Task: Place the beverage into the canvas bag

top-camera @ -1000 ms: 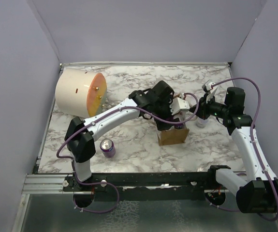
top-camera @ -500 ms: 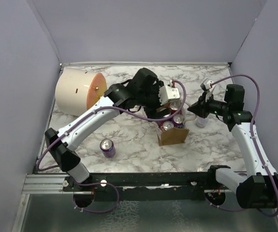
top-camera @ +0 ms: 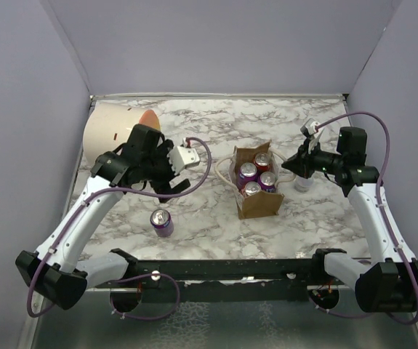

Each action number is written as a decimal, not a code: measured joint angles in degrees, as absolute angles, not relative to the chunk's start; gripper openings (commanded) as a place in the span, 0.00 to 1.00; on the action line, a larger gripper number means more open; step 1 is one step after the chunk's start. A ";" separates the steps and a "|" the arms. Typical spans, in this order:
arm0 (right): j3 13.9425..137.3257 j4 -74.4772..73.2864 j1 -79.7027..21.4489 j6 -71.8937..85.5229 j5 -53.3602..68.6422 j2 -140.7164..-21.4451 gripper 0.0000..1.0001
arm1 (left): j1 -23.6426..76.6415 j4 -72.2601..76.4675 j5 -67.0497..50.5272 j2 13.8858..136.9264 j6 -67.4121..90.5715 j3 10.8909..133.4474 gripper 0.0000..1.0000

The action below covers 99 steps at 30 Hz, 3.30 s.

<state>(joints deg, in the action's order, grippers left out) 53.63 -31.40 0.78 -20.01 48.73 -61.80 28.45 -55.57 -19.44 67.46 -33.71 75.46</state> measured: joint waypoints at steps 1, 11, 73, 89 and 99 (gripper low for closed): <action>53.63 -31.44 0.78 -20.01 48.73 -61.71 0.01 | 27.83 -56.75 -19.42 66.24 -33.89 72.97 0.99; 53.63 -31.51 0.78 -19.79 48.73 -59.86 0.01 | 25.71 -64.05 -16.27 60.66 -33.78 58.04 0.99; 69.56 -31.81 0.78 -20.14 48.49 -68.51 0.75 | 30.65 -48.40 -27.51 90.48 -22.70 109.21 0.00; 86.94 -37.58 -3.09 -31.81 53.36 -96.27 0.72 | 39.35 -46.04 -31.92 96.64 -23.03 106.59 0.00; 88.12 -45.50 -7.03 -41.04 55.90 -103.61 0.63 | 39.33 -41.17 -32.36 100.97 -21.04 103.24 0.00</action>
<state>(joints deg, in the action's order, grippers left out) 88.12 -45.50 -7.03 -41.04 55.90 -103.61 39.33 -41.17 -32.36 100.97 -21.04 103.24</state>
